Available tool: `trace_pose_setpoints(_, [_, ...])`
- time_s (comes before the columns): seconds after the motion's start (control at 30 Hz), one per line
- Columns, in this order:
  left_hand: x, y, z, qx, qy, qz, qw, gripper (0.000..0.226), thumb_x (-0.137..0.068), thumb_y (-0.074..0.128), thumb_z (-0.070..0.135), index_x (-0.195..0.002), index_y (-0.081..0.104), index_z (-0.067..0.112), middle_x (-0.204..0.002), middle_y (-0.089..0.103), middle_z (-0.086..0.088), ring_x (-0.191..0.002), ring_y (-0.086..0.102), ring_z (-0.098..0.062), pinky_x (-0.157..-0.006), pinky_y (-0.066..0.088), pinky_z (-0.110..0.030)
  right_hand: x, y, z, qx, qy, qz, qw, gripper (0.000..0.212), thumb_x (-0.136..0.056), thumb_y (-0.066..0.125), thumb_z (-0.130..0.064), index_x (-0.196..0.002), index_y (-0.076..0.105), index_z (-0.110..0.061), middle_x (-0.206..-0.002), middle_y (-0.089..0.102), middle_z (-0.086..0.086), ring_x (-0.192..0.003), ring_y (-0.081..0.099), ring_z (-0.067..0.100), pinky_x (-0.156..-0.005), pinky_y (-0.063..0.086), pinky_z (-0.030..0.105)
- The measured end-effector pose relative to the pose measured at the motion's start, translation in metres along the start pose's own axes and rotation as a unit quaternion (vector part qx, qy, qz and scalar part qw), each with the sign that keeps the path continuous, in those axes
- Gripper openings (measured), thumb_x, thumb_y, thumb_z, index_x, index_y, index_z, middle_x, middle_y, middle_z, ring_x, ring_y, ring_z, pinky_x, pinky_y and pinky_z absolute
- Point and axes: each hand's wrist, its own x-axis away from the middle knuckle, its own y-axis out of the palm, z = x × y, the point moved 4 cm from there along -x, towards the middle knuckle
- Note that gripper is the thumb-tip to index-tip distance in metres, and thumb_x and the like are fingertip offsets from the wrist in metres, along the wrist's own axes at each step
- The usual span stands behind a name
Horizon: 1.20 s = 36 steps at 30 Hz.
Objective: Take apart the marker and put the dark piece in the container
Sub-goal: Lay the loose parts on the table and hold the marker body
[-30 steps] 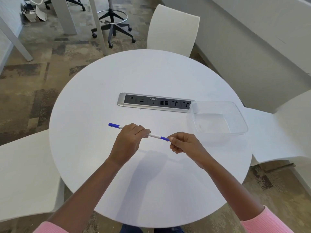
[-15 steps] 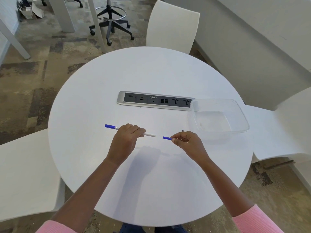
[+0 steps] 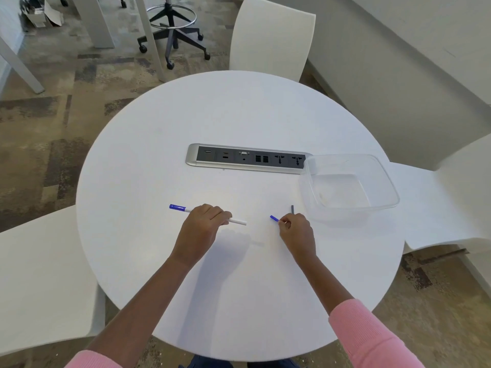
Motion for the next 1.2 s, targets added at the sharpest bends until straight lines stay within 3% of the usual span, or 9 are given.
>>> trace_pose_setpoints(0.13, [0.001,0.003,-0.004,0.005,0.002,0.007,1.0,0.023,-0.085,0.047,0.011,-0.078,0.069,0.008,-0.064,0.062,0.0,-0.064,0.042,-0.016,-0.061,0.033,-0.023,-0.002,0.01,0.0,0.081,-0.051,0.002,0.995,0.015,-0.086,0.049,-0.01,-0.088,0.059,0.0,-0.09,0.062,0.02,-0.088,0.057,0.036,-0.063,0.039,0.033])
trace_pose_setpoints(0.33, [0.0,0.005,-0.008,0.021,0.003,-0.003,1.0,0.024,-0.084,0.047,0.009,-0.077,0.069,0.007,-0.066,0.063,-0.001,-0.062,0.054,-0.02,-0.064,0.036,-0.022,-0.007,0.012,-0.007,0.121,-0.067,-0.006,0.99,0.019,-0.088,0.05,-0.017,-0.096,0.056,-0.001,-0.094,0.062,0.02,-0.092,0.056,0.036,-0.069,0.044,0.036])
trace_pose_setpoints(0.5, [-0.001,0.007,-0.011,0.029,0.0,-0.002,1.0,0.023,-0.083,0.048,0.008,-0.077,0.07,0.007,-0.068,0.063,-0.003,-0.07,0.055,-0.02,-0.069,0.039,-0.022,-0.007,0.011,-0.011,0.049,-0.039,-0.002,0.998,0.016,-0.086,0.055,-0.017,-0.094,0.058,-0.003,-0.089,0.064,0.017,-0.085,0.058,0.031,-0.067,0.043,0.033])
trace_pose_setpoints(0.6, [-0.001,0.007,-0.011,0.046,-0.006,-0.009,0.999,0.026,-0.083,0.046,0.01,-0.077,0.07,0.006,-0.071,0.067,-0.004,-0.085,0.053,-0.018,-0.078,0.039,-0.025,0.0,0.01,-0.02,-0.1,0.035,-0.033,0.994,0.013,-0.085,0.054,-0.015,-0.086,0.062,-0.005,-0.076,0.062,0.011,-0.068,0.054,0.022,-0.056,0.04,0.026])
trace_pose_setpoints(0.73, [-0.001,0.009,-0.01,0.086,-0.029,-0.049,0.995,0.021,-0.084,0.048,0.013,-0.08,0.069,0.009,-0.077,0.071,0.003,-0.096,0.066,-0.026,-0.079,0.046,-0.027,0.016,0.017,-0.04,-0.28,0.121,-0.199,0.931,0.014,-0.087,0.052,-0.012,-0.083,0.064,-0.006,-0.066,0.058,0.006,-0.05,0.05,0.008,-0.047,0.041,0.013])
trace_pose_setpoints(0.9, [-0.002,0.011,0.002,0.158,-0.037,-0.072,0.984,0.021,-0.085,0.049,0.01,-0.089,0.07,0.008,-0.087,0.074,0.002,-0.109,0.061,-0.03,-0.083,0.053,-0.035,0.036,0.03,-0.055,-0.382,0.176,-0.359,0.833,0.032,-0.094,0.044,-0.029,-0.082,0.064,-0.008,-0.067,0.062,-0.001,-0.055,0.054,0.006,-0.051,0.045,0.012])
trace_pose_setpoints(1.07, [-0.004,0.017,0.017,0.252,-0.008,-0.048,0.967,0.031,-0.076,0.058,-0.005,-0.089,0.061,0.023,-0.117,0.066,-0.01,-0.123,0.044,-0.025,-0.094,0.043,-0.038,0.043,0.037,-0.064,-0.515,0.224,-0.392,0.729,0.028,-0.089,0.049,-0.037,-0.077,0.06,-0.014,-0.06,0.056,0.0,-0.05,0.053,0.008,-0.046,0.045,0.014])
trace_pose_setpoints(1.2, [0.0,0.023,0.016,0.302,-0.045,-0.046,0.951,0.029,-0.083,0.054,0.002,-0.094,0.061,0.028,-0.128,0.057,-0.003,-0.13,0.034,-0.014,-0.105,0.031,-0.018,0.039,0.036,-0.063,-0.557,0.212,-0.369,0.713,0.026,-0.09,0.048,-0.031,-0.079,0.064,-0.014,-0.06,0.057,-0.004,-0.051,0.054,0.006,-0.048,0.045,0.013])
